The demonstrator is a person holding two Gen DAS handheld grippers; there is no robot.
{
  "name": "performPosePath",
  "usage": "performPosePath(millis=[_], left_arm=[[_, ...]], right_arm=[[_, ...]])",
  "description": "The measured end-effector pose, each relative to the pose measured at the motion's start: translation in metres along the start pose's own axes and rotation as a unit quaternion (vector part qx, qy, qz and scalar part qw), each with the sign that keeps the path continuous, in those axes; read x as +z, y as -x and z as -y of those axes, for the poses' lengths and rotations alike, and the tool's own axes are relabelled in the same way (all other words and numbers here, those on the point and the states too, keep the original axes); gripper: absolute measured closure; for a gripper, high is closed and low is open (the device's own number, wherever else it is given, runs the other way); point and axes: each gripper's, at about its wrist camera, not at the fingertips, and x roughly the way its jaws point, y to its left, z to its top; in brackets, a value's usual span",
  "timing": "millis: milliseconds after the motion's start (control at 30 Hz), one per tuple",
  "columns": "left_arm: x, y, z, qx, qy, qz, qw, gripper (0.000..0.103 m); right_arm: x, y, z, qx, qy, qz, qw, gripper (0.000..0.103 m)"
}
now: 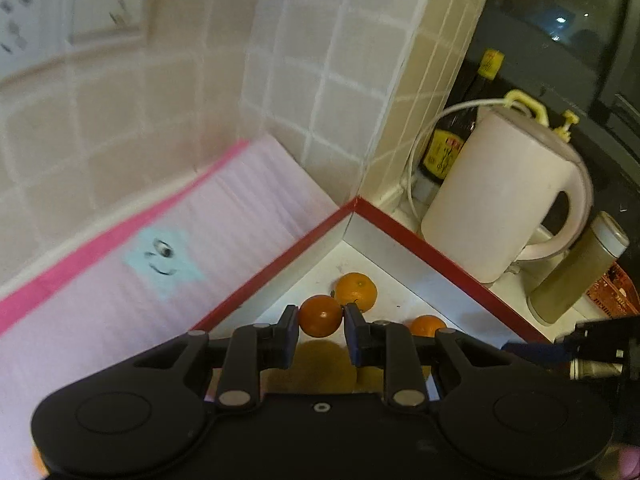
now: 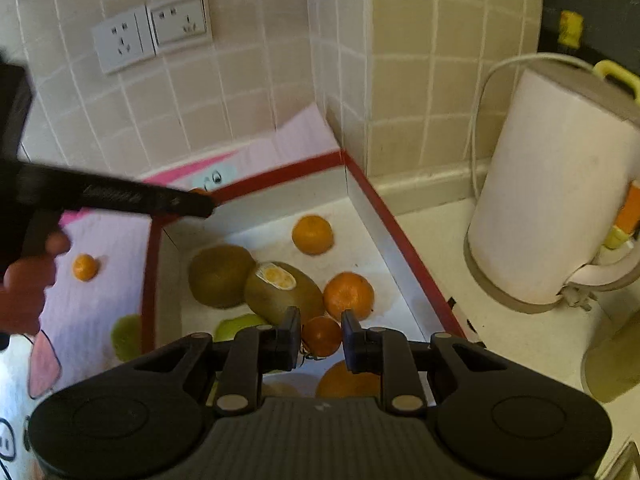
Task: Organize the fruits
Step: 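Lower both cherry tomatoes into the red box and open both tools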
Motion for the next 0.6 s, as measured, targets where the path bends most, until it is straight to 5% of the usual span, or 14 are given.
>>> performPosePath(millis=[267, 600], left_arm=[[0.013, -0.059, 0.01, 0.021, -0.039, -0.044, 0.9981, 0.075], [0.009, -0.087, 0.007, 0.021, -0.04, -0.078, 0.996, 0.075]], right_arm=[[-0.006, -0.038, 0.0, 0.004, 0.029, -0.042, 0.999, 0.079], [-0.005, -0.064, -0.005, 0.004, 0.05, -0.076, 0.996, 0.079]])
